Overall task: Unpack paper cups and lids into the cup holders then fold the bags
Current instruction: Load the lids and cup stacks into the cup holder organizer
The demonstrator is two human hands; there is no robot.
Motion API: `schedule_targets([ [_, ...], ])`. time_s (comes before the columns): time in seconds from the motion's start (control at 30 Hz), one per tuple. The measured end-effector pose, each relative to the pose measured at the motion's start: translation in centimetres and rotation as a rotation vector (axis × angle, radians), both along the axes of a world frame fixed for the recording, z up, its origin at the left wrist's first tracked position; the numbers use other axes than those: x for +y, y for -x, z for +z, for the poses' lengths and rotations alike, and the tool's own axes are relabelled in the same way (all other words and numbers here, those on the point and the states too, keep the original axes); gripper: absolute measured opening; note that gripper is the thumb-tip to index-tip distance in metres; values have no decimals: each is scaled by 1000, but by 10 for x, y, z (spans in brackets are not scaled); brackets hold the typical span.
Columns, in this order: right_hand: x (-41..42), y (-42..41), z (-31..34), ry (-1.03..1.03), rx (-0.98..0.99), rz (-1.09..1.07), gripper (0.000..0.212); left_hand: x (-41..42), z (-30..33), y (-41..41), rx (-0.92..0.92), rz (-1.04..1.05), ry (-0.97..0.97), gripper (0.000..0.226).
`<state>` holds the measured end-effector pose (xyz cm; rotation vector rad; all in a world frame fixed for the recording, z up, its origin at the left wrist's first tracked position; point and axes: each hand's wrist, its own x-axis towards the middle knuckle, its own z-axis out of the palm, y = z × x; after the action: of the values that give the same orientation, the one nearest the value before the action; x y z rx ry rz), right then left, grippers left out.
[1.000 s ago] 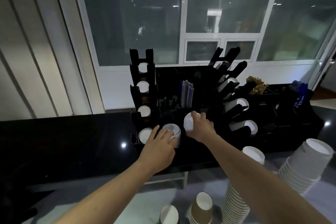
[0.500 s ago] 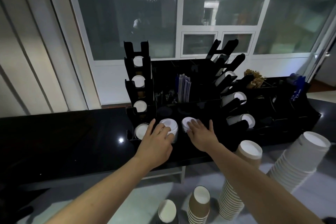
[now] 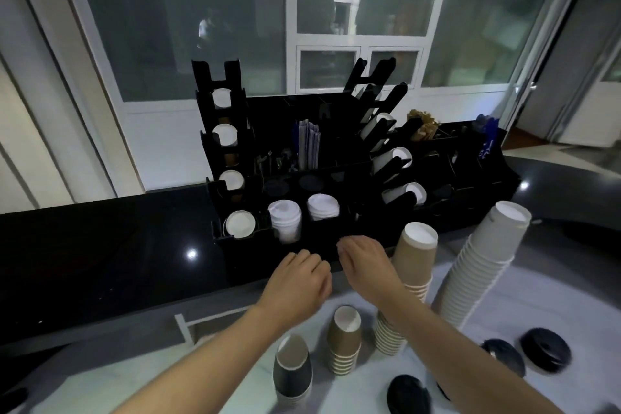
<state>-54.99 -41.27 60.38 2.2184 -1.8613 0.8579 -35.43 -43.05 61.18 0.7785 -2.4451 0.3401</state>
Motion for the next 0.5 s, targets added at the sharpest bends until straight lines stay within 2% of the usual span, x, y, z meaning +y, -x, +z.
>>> schedule_targets([
  [0.13, 63, 11, -15, -10, 2, -73, 30, 30, -24, 19, -64, -60, -89, 33],
  [0.27, 112, 36, -39, -185, -34, -160, 28, 58, -51, 39, -148, -76, -271, 37],
  [0.43, 149, 93, -81, -369, -24, -134, 27, 90, -89, 72, -255, 30, -467, 24],
  [0.5, 157, 115, -98, -448, -21, -135, 26, 102, -103, 88, -368, 103, -499, 22],
])
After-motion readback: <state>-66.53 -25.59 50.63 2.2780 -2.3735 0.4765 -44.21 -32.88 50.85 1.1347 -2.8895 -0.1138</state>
